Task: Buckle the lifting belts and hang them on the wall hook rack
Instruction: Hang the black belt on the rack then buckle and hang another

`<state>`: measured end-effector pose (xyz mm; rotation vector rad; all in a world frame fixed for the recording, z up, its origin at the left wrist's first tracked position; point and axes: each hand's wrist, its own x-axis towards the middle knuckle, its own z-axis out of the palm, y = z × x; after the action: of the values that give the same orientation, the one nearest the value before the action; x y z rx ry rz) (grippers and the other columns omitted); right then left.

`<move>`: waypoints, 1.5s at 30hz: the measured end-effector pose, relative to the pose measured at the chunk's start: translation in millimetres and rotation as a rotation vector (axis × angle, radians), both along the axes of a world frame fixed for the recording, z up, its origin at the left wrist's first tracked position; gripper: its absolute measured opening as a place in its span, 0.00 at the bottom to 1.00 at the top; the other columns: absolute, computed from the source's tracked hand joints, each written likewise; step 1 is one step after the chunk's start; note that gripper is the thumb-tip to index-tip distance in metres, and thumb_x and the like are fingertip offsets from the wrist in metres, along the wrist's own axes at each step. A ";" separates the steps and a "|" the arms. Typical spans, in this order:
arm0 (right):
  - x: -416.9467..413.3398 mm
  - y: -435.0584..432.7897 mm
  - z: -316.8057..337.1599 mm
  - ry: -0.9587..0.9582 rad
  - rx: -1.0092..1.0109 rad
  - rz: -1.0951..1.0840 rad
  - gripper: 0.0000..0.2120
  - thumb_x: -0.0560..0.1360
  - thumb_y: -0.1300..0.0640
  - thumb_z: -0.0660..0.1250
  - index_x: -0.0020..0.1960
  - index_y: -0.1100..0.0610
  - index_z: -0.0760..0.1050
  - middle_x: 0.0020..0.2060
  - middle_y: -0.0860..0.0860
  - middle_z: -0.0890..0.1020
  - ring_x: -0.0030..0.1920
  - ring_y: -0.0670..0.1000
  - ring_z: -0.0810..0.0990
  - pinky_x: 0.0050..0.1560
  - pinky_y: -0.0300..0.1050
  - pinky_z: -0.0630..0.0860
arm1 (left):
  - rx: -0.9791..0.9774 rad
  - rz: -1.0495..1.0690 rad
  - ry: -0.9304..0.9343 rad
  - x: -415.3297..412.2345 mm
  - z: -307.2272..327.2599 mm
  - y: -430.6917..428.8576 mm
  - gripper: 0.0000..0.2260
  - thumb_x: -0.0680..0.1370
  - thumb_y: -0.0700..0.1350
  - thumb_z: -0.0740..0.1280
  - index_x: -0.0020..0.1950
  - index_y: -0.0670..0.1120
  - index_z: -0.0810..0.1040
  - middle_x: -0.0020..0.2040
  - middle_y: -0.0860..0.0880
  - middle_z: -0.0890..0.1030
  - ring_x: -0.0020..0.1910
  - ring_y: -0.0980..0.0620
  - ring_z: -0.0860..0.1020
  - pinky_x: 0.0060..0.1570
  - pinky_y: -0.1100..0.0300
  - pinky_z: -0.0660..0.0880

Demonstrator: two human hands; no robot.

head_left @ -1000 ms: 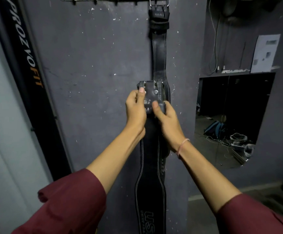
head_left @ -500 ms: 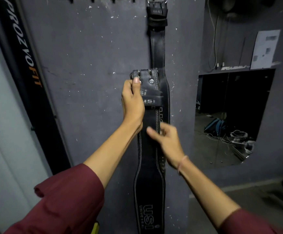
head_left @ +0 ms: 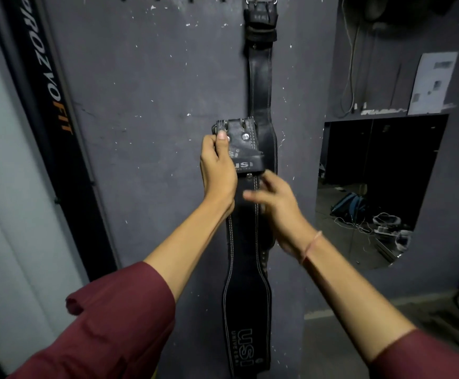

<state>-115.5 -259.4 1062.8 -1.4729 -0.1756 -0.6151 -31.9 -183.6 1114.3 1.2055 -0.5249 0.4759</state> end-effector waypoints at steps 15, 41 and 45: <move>37.7 7.0 71.0 -0.145 0.245 -0.328 0.11 0.74 0.57 0.68 0.49 0.66 0.80 0.42 0.61 0.84 0.41 0.55 0.80 0.49 0.56 0.79 | 0.490 -0.094 -0.077 -21.5 -133.1 11.6 0.19 0.83 0.56 0.57 0.66 0.44 0.72 0.51 0.50 0.82 0.52 0.58 0.79 0.56 0.61 0.73; -0.8 5.2 2.4 -0.176 -0.138 -0.332 0.14 0.80 0.51 0.63 0.63 0.50 0.64 0.47 0.56 0.84 0.47 0.57 0.83 0.57 0.62 0.77 | -0.029 -0.152 0.098 -17.2 -3.5 -5.3 0.08 0.83 0.50 0.57 0.45 0.51 0.71 0.42 0.50 0.78 0.42 0.49 0.76 0.45 0.47 0.75; -5.0 12.7 8.0 -0.264 -0.230 -0.353 0.16 0.82 0.53 0.61 0.67 0.49 0.60 0.47 0.55 0.85 0.47 0.59 0.84 0.55 0.63 0.77 | -0.041 -0.150 0.025 -22.4 -5.0 2.4 0.03 0.84 0.46 0.57 0.51 0.53 0.63 0.48 0.45 0.77 0.44 0.49 0.76 0.47 0.46 0.75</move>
<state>-120.5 -246.6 1070.8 -1.6555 -0.1977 -1.1065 -54.3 -181.1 1109.3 1.1222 -0.5771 0.3423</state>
